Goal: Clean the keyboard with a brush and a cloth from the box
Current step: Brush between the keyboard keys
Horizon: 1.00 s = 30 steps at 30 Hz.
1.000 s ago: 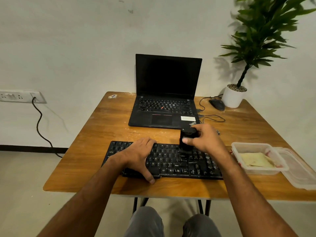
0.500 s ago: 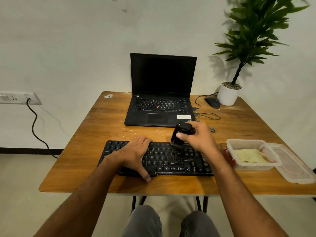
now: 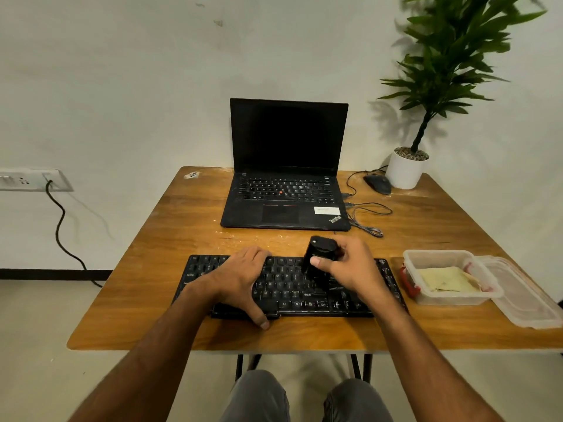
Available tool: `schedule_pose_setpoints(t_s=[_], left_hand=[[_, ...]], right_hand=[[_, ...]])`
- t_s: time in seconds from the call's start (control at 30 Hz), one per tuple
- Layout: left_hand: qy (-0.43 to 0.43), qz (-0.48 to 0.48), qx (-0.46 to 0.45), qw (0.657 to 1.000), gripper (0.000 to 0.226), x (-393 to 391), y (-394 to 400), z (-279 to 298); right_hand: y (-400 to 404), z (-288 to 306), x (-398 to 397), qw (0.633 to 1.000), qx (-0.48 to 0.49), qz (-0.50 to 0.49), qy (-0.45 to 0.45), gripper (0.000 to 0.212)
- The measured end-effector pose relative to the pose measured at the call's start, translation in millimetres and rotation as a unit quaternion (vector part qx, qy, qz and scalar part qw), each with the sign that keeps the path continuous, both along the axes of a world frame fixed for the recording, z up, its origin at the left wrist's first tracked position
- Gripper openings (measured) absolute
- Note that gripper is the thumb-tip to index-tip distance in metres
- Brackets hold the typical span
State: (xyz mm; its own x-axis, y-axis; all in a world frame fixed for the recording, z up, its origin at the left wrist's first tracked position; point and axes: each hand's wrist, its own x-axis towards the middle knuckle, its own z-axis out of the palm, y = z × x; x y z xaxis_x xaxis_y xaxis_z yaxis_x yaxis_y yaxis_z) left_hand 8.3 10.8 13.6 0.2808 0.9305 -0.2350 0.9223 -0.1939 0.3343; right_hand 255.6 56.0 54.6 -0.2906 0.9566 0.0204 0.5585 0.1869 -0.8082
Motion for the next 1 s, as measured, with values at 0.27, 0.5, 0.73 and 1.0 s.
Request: schedule_pose_setpoints(t_s=[0.27, 0.5, 0.73, 1.0], left_hand=[[-0.001, 0.005, -0.005, 1.000, 0.138, 0.2, 1.1, 0.8], [0.007, 0.009, -0.002, 1.000, 0.141, -0.1, 1.4, -1.1], [0.005, 0.006, -0.001, 1.000, 0.139, -1.2, 2.5, -2.3], [0.010, 0.003, -0.003, 1.000, 0.138, -1.5, 2.1, -1.2]], right_hand=[[-3.2, 11.3, 9.0, 0.999, -0.015, 0.040, -0.002, 0.038], [-14.6, 1.4, -4.7, 0.997, -0.025, 0.060, -0.045, 0.036], [-3.9, 9.1, -14.1, 0.999, -0.028, 0.029, 0.023, 0.036], [-14.0, 8.5, -2.7, 0.995, -0.051, 0.084, -0.022, 0.039]])
